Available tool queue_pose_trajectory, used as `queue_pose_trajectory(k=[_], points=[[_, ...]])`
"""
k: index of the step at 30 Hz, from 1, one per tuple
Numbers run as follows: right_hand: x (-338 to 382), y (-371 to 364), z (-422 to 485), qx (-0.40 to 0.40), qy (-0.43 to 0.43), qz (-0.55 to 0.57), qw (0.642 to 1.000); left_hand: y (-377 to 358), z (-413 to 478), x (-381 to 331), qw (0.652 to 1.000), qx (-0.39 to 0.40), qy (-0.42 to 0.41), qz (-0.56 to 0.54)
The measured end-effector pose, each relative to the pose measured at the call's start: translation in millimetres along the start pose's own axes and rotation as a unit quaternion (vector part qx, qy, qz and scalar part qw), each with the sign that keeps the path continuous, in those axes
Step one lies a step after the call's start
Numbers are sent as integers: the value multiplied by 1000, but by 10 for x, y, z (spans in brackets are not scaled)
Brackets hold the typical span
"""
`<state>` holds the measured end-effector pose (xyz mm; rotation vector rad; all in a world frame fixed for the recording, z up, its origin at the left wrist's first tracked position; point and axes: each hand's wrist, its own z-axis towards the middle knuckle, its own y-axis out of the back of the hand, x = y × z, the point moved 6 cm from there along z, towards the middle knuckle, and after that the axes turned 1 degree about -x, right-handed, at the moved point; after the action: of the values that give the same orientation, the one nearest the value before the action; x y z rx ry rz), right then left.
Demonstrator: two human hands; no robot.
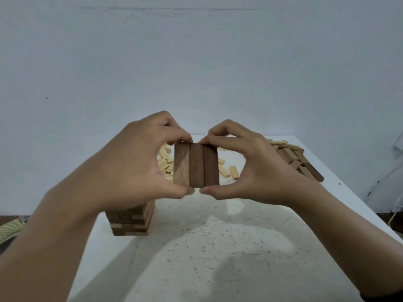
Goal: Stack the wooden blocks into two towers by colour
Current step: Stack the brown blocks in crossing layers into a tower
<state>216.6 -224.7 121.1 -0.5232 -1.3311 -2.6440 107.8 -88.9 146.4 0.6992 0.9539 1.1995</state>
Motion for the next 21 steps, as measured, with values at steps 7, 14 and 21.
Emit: queue_pose_trajectory(k=[7, 14, 21], points=[[241, -397, 464, 46, -60, 13, 997, 266, -65, 609, 996, 87, 29, -14], [290, -730, 701, 124, -137, 57, 981, 242, -126, 1110, 981, 178, 65, -38], [317, -926, 715, 162, -170, 78, 969, 124, -207, 1335, 975, 207, 60, -52]])
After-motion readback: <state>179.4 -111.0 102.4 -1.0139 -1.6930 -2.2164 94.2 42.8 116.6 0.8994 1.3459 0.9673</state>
